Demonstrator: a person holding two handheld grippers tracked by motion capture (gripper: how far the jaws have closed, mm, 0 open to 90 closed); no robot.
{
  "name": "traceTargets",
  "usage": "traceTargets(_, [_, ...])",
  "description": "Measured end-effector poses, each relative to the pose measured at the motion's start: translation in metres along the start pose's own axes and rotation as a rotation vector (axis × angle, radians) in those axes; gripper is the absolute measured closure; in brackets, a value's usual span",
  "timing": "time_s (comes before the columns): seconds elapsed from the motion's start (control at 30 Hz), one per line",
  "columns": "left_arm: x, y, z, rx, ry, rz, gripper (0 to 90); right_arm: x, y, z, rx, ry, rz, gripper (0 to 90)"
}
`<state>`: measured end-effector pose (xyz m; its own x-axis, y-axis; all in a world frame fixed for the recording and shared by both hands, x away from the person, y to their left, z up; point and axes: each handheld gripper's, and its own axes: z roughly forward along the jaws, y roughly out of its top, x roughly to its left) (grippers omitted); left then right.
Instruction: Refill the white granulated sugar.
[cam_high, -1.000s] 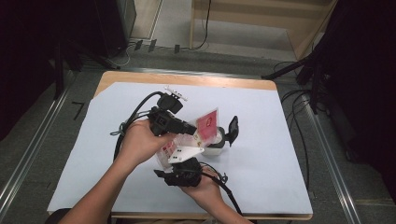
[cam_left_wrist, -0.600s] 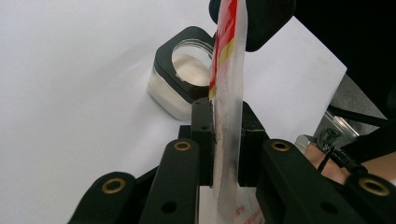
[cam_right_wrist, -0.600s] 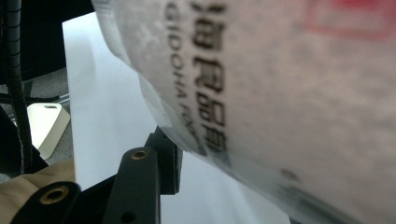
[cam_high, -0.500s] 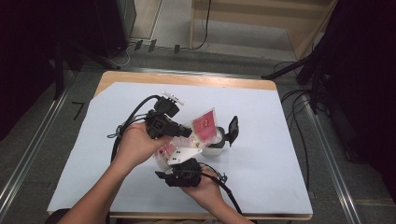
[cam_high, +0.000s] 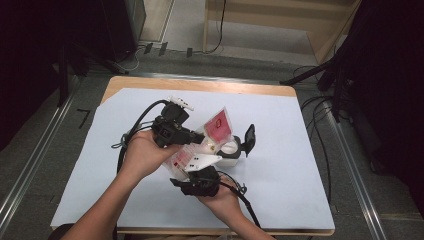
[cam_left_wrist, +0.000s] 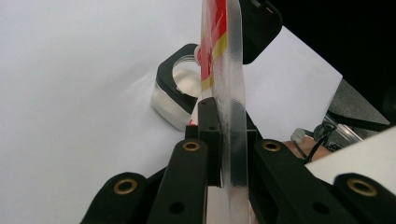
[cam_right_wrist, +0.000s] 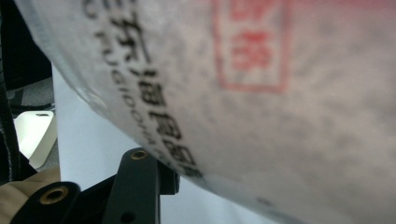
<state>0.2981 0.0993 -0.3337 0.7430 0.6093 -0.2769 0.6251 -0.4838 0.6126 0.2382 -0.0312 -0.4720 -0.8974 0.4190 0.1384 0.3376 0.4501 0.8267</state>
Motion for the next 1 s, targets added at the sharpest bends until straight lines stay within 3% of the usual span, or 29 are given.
traceTargets(0.2, [0.003,-0.004,-0.013,-0.060,-0.024,0.000,87.3,-0.004,0.002,-0.006,-0.021,-0.022,0.003,59.0])
traceTargets(0.5, [0.001,-0.012,-0.037,-0.177,-0.055,0.074,86.6,-0.016,0.006,-0.024,-0.125,-0.088,0.040,57.3])
traceTargets(0.63, [0.003,-0.015,-0.041,-0.191,-0.070,0.098,86.5,-0.018,0.006,-0.027,-0.129,-0.110,0.029,56.5])
traceTargets(0.7, [0.004,-0.017,-0.042,-0.196,-0.068,0.106,86.5,-0.021,0.006,-0.028,-0.127,-0.112,0.043,56.9])
traceTargets(0.8, [0.007,-0.021,-0.045,-0.200,-0.088,0.112,86.8,-0.028,0.004,-0.030,-0.130,-0.090,0.110,57.2])
traceTargets(0.9, [0.009,-0.024,-0.047,-0.209,-0.097,0.120,87.0,-0.032,0.003,-0.031,-0.137,-0.090,0.137,57.3])
traceTargets(0.93, [0.010,-0.026,-0.049,-0.208,-0.109,0.126,87.5,-0.037,0.002,-0.034,-0.145,-0.092,0.178,58.0])
traceTargets(1.0, [0.012,-0.028,-0.049,-0.210,-0.105,0.130,87.5,-0.039,0.001,-0.035,-0.149,-0.092,0.193,58.0])
